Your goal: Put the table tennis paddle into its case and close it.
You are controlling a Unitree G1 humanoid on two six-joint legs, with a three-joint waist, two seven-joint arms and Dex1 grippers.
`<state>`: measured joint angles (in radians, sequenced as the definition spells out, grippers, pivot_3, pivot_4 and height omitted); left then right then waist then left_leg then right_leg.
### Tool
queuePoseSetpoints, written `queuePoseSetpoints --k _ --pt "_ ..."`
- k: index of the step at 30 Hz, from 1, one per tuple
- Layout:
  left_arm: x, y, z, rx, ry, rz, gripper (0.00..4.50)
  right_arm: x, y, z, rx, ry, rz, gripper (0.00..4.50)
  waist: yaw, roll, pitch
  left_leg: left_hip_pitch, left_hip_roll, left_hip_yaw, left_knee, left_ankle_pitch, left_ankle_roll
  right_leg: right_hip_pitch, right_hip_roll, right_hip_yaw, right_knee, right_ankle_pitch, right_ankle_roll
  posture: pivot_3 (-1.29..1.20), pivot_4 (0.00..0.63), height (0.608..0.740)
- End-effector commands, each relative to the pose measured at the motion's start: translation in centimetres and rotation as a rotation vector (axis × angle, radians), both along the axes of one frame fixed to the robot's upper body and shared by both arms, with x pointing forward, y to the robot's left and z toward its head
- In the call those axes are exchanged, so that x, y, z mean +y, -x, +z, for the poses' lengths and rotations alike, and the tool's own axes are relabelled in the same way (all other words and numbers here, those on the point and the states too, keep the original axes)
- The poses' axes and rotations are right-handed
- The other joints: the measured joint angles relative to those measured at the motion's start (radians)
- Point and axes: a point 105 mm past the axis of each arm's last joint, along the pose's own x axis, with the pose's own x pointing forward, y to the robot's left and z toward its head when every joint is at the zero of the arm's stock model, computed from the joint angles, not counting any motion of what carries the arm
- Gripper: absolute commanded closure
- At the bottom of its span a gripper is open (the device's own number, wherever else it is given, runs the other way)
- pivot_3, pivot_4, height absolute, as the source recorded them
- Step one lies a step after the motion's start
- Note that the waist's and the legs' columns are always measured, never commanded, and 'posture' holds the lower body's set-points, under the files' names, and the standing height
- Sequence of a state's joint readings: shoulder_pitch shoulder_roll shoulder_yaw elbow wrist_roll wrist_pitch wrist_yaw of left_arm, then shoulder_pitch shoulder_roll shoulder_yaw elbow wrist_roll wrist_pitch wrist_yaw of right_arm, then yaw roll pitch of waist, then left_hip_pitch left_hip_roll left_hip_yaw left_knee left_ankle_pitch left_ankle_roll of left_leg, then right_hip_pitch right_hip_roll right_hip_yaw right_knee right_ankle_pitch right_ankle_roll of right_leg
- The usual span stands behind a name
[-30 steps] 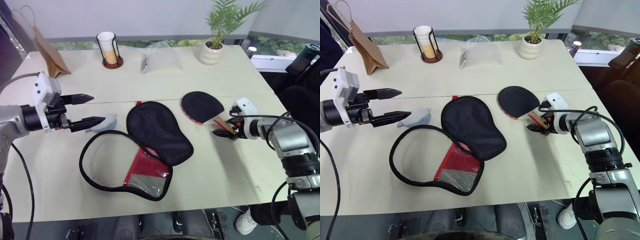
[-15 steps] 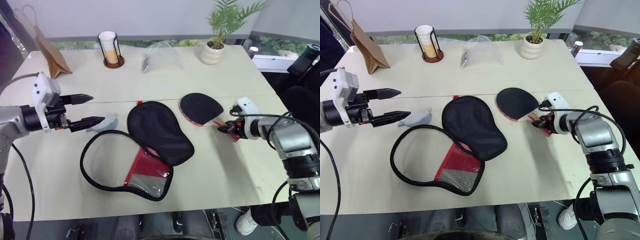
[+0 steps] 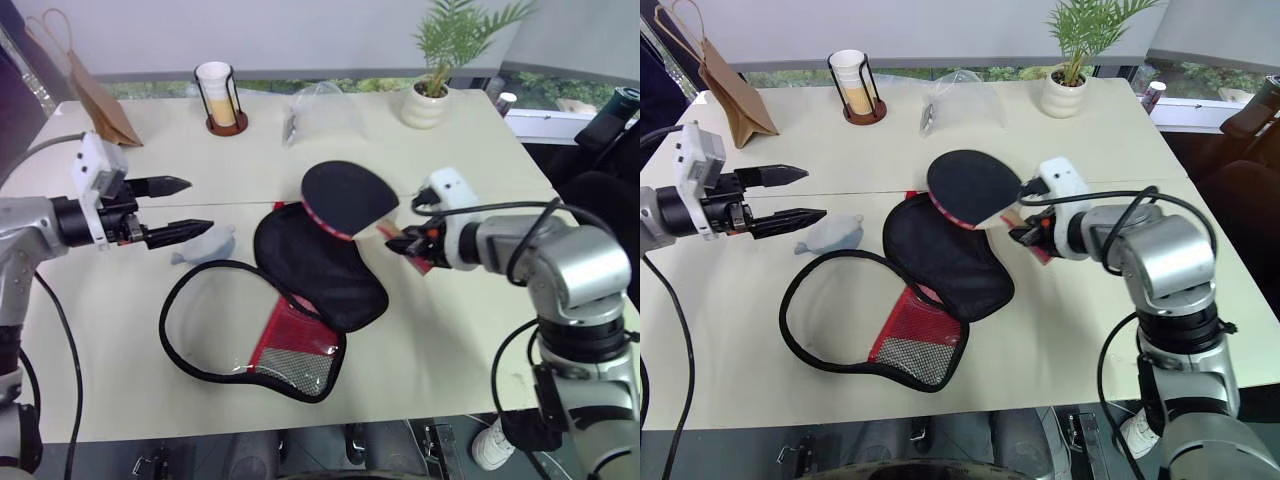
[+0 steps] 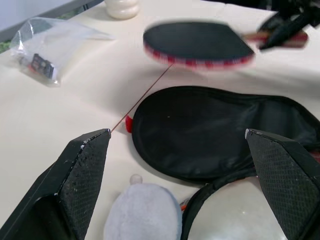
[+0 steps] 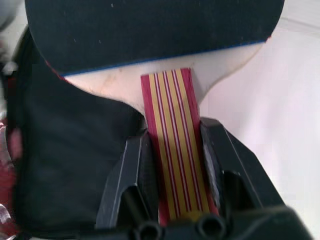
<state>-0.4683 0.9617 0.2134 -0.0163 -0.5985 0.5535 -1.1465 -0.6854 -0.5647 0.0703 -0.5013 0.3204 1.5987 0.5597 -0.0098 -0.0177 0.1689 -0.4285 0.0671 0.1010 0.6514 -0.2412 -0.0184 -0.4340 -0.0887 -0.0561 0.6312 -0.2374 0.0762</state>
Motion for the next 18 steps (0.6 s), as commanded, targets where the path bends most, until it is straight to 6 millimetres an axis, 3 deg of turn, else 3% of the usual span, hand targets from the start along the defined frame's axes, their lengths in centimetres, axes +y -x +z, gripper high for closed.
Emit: queuePoseSetpoints --k 1,12,18 --pt "-0.9 0.0 1.1 -0.052 -0.013 -0.034 0.00 0.6 0.3 0.0 -0.044 0.031 -0.013 3.65 -0.001 0.000 0.000 0.000 0.000 0.000 0.000 0.000 0.000 0.000 0.000 0.000 0.000 0.000 0.000 0.00 0.150 0.740" --pt "-1.4 0.1 1.5 -0.038 -0.026 -0.072 0.00 3.6 0.4 -2.6 -0.006 0.067 -0.002 3.65 -0.007 0.000 0.000 0.000 0.000 0.000 0.000 0.000 0.000 0.000 0.001 0.000 0.001 0.001 0.003 0.00 0.150 0.740" --pt "-1.6 -0.1 1.4 -0.035 -0.027 -0.080 0.00 4.9 0.8 -3.1 0.009 0.087 0.053 3.65 -0.003 0.000 0.000 0.000 0.000 0.000 0.000 0.000 0.000 0.000 0.001 0.000 0.001 0.002 0.003 0.00 0.150 0.740"
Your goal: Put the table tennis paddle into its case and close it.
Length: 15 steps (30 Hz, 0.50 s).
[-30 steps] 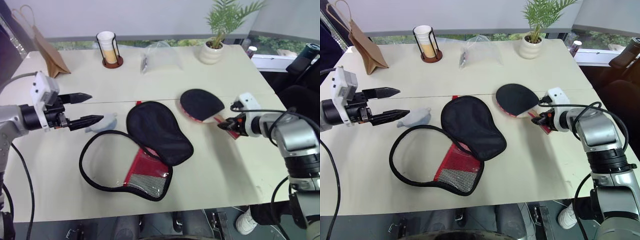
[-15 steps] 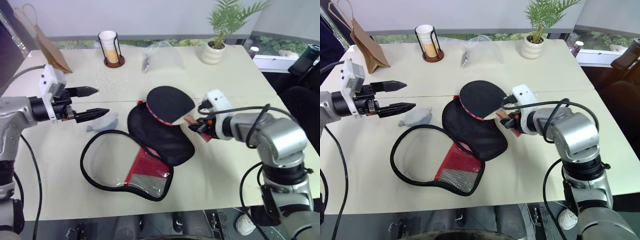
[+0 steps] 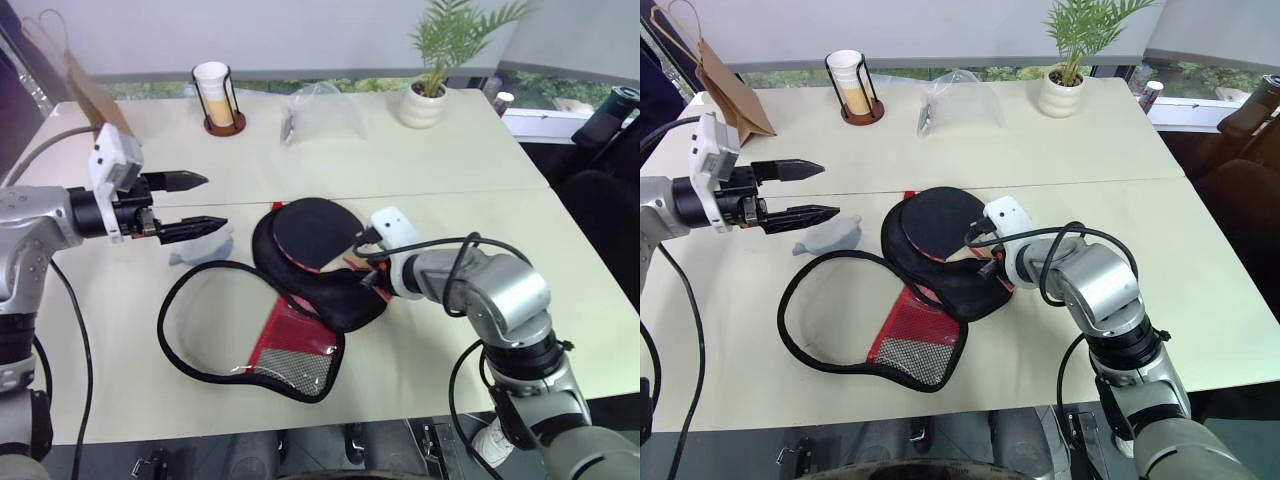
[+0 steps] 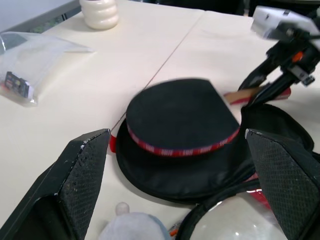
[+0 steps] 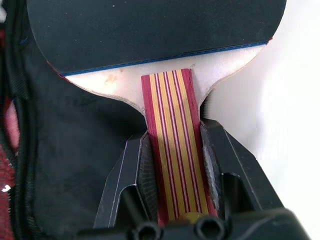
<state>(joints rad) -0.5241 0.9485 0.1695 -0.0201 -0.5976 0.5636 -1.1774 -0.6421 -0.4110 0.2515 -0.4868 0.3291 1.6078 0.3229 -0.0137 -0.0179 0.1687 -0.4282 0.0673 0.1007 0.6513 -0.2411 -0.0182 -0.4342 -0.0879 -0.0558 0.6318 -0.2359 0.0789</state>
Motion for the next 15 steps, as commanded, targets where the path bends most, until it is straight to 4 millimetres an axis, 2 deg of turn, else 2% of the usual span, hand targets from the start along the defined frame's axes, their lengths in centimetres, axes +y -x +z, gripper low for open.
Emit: queuePoseSetpoints --k 1,7,15 --pt "-0.2 0.0 0.9 -0.034 -0.018 -0.009 0.00 1.1 0.2 1.2 -0.041 -0.003 0.054 3.65 0.000 0.000 0.000 0.000 0.000 0.000 0.000 0.000 0.000 0.000 0.000 0.000 0.000 0.000 0.000 0.00 0.150 0.740" --pt "-0.3 0.2 0.7 -0.027 -0.015 -0.014 0.00 2.2 0.6 1.1 -0.029 -0.015 0.095 3.65 -0.002 0.000 0.000 0.000 0.000 0.000 0.000 0.000 0.000 0.000 0.000 0.000 0.000 0.000 0.000 0.00 0.150 0.740" --pt "-0.2 0.3 0.3 -0.012 -0.016 -0.014 0.00 2.4 0.4 0.7 -0.010 -0.031 0.069 3.65 -0.002 0.000 0.000 0.000 0.000 0.000 0.000 0.000 0.000 0.000 0.000 0.000 0.000 0.000 0.000 0.00 0.150 0.740"
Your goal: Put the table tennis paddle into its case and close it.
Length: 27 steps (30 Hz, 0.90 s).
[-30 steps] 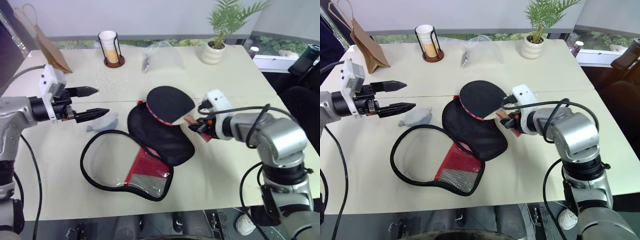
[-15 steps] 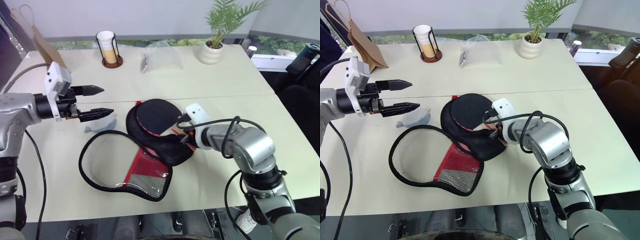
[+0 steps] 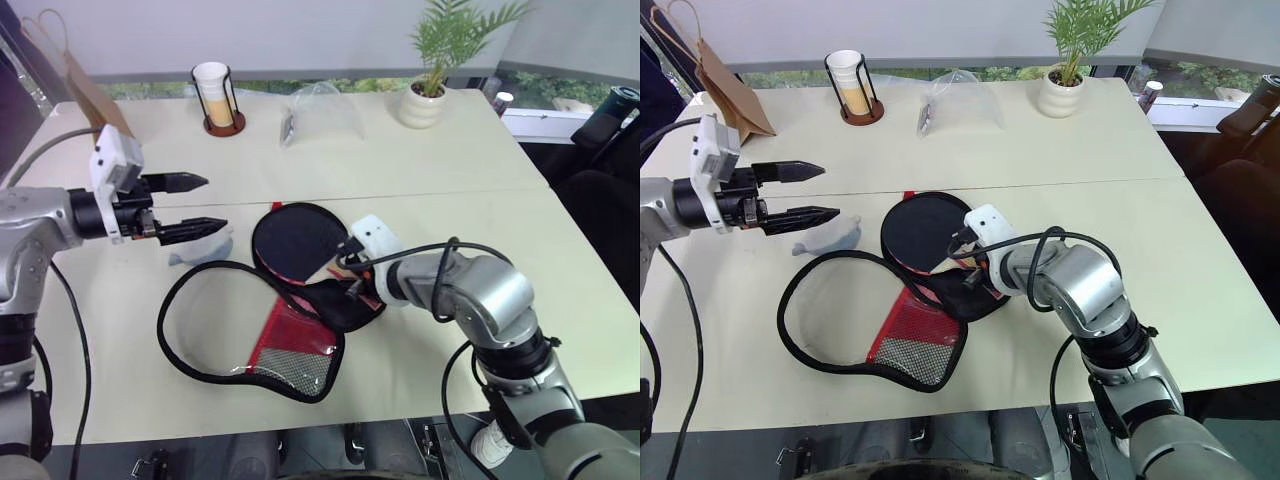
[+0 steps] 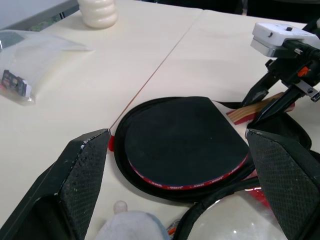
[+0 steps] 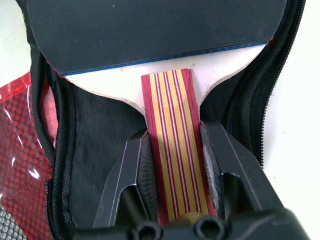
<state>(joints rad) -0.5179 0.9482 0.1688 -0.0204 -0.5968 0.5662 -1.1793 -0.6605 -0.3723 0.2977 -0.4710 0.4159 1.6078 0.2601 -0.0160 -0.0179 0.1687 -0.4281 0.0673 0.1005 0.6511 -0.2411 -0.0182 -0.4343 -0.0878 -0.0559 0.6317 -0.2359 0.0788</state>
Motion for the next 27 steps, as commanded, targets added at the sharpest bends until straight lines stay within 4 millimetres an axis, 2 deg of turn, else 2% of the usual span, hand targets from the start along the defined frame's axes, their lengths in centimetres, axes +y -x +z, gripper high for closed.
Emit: queuePoseSetpoints --k 1,2,4,5,8,10,13,15,17,20,23,27 --pt "-0.3 0.3 0.5 -0.021 -0.016 -0.015 0.00 0.2 -0.3 1.2 -0.038 -0.023 -0.007 3.65 0.000 0.000 0.000 0.000 0.000 0.000 0.000 0.000 0.000 0.000 0.000 0.000 0.000 0.000 0.000 0.00 0.150 0.740" --pt "-0.3 0.3 0.5 -0.020 -0.016 -0.015 0.00 0.2 -0.4 1.1 -0.038 -0.021 -0.014 3.65 0.000 0.000 0.000 0.000 0.000 0.000 0.000 0.000 0.000 0.000 0.000 0.000 0.000 0.000 0.000 0.00 0.150 0.740" --pt "-0.3 0.3 0.5 -0.018 -0.016 -0.016 0.00 0.2 -0.6 1.0 -0.038 -0.018 -0.027 2.64 0.000 0.000 0.000 0.000 0.000 0.000 0.000 0.000 0.000 0.000 0.000 0.000 0.000 0.000 0.000 0.00 0.150 0.740" --pt "-0.3 0.3 0.5 -0.017 -0.016 -0.017 0.00 0.2 -0.6 1.0 -0.037 -0.017 -0.030 2.36 0.000 0.000 0.000 0.000 0.000 0.000 0.000 0.000 0.000 0.000 0.000 0.000 0.000 0.000 0.000 0.00 0.150 0.740" --pt "-0.3 0.3 0.4 -0.014 -0.016 -0.019 0.00 0.2 -0.6 1.1 -0.043 -0.018 -0.032 0.99 0.000 0.000 0.000 0.000 0.000 0.000 0.000 0.000 0.000 0.000 0.000 0.000 0.000 0.000 0.000 0.00 0.150 0.740" --pt "-0.3 0.3 0.4 -0.012 -0.018 -0.021 0.00 0.3 -0.5 2.4 -0.066 -0.048 0.010 0.06 0.000 0.000 0.000 0.000 0.000 0.000 0.000 0.000 0.000 0.000 0.000 0.000 0.000 0.000 0.000 0.00 0.150 0.740" --pt "0.1 0.5 0.3 -0.005 -0.030 -0.020 0.00 0.2 0.0 4.7 -0.115 -0.100 0.102 0.06 0.001 0.000 0.000 0.000 0.000 0.000 0.000 0.000 0.000 0.000 0.000 0.000 0.000 0.000 0.000 0.00 0.150 0.740" --pt "0.8 0.7 0.0 0.016 -0.053 -0.018 0.00 -0.4 0.5 7.3 -0.194 -0.183 0.212 0.06 0.002 0.000 0.000 0.000 0.000 0.000 0.000 0.000 0.000 0.000 0.000 0.000 0.000 0.000 0.000 0.00 0.150 0.740" --pt "1.7 1.1 -0.3 0.038 -0.088 -0.016 0.00 -1.3 0.7 8.7 -0.232 -0.234 0.271 0.06 0.002 0.000 0.000 0.000 0.000 0.000 -0.001 0.000 0.000 0.000 0.000 0.000 -0.001 0.000 0.000 0.00 0.150 0.740" --pt "3.5 1.7 -1.0 0.068 -0.156 0.001 0.00 -3.0 0.5 9.3 -0.296 -0.224 0.315 0.06 0.001 0.000 0.000 0.000 0.000 0.000 -0.002 0.000 0.000 0.000 0.000 0.000 -0.002 -0.002 -0.002 0.00 0.150 0.740" --pt "6.4 1.9 -2.4 0.062 -0.274 0.048 0.00 -4.1 -0.2 9.2 -0.320 -0.213 0.324 0.06 -0.005 0.000 0.000 0.001 0.000 0.001 -0.002 0.000 0.000 -0.001 0.000 0.000 -0.002 -0.002 -0.003 0.00 0.150 0.740" --pt "9.2 1.4 -4.1 -0.001 -0.363 0.094 0.00 -4.4 -1.2 9.7 -0.367 -0.211 0.342 0.06 0.000 0.000 0.000 0.001 0.001 0.001 -0.002 0.000 0.000 -0.002 0.000 0.000 -0.001 -0.002 -0.003 0.00 0.150 0.740"
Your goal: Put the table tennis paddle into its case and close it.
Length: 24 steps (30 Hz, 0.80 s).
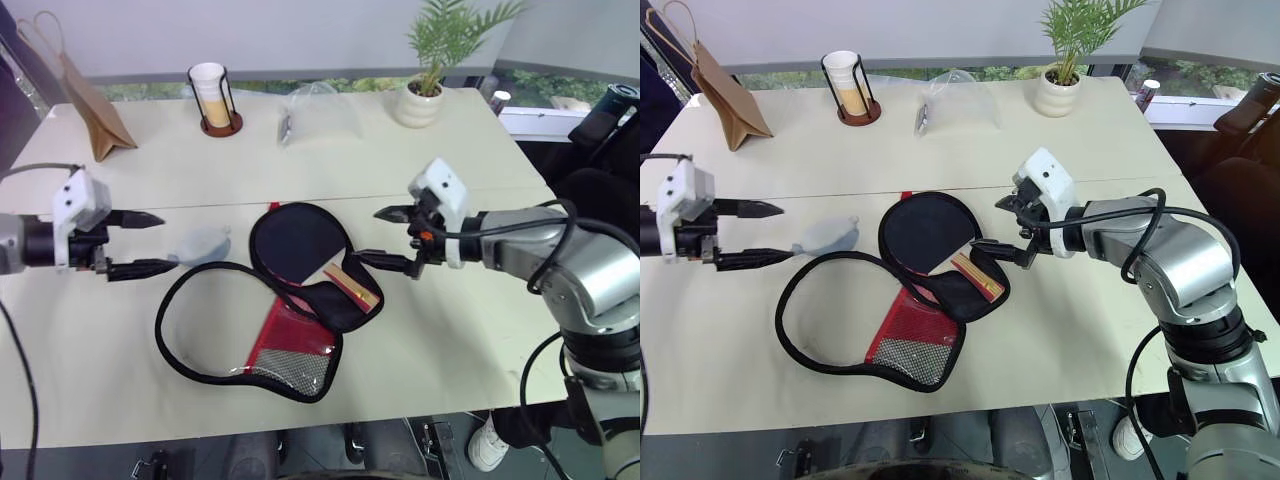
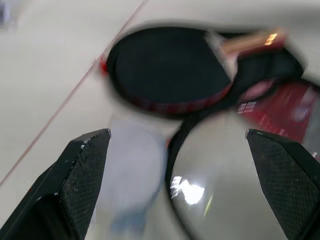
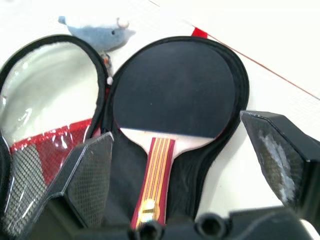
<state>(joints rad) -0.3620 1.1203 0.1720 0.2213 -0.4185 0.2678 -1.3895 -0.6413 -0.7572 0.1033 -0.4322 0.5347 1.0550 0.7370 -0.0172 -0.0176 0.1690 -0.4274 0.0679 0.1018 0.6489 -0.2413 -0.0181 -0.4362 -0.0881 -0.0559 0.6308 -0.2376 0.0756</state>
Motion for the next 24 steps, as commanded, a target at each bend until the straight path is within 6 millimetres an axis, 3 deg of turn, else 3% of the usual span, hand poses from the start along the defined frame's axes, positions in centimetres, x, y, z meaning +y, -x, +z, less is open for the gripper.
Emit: queuePoseSetpoints --k 1,5,10,18,24 --pt "2.1 -0.4 -0.5 -0.101 -0.087 0.013 0.00 0.0 -0.7 1.8 -0.104 -0.013 0.035 0.06 0.003 0.000 0.000 0.000 0.000 0.000 0.001 0.000 0.000 0.000 0.000 0.000 0.000 0.000 0.000 0.00 0.150 0.740" --pt "3.7 -0.7 -2.2 -0.128 -0.133 0.031 0.00 0.3 -1.1 1.7 -0.127 -0.007 0.047 0.06 0.005 0.000 0.000 -0.001 0.000 0.002 0.001 0.000 0.000 0.000 -0.001 0.000 -0.001 0.000 0.000 0.00 0.150 0.740" --pt "3.6 -0.5 -5.5 -0.136 -0.204 -0.019 0.00 0.0 -1.0 1.9 -0.152 0.010 0.060 0.06 0.006 0.000 0.000 -0.002 0.000 0.002 0.001 0.000 0.000 -0.001 -0.002 0.000 0.000 0.000 0.000 0.00 0.150 0.740" --pt "-0.8 0.8 -9.8 -0.107 -0.164 -0.198 0.00 -1.1 -1.3 2.2 -0.168 0.015 0.015 0.06 0.005 0.000 -0.001 -0.002 0.000 0.002 0.002 0.000 0.000 -0.001 -0.002 0.000 0.000 0.000 0.000 0.00 0.150 0.740" --pt "-5.2 1.9 -8.2 -0.088 0.036 -0.273 0.00 -1.5 -1.0 2.1 -0.175 0.017 -0.006 0.06 0.005 0.000 -0.001 -0.002 0.000 0.002 0.002 0.000 0.000 0.000 -0.002 0.000 0.000 0.000 0.000 0.00 0.150 0.740"
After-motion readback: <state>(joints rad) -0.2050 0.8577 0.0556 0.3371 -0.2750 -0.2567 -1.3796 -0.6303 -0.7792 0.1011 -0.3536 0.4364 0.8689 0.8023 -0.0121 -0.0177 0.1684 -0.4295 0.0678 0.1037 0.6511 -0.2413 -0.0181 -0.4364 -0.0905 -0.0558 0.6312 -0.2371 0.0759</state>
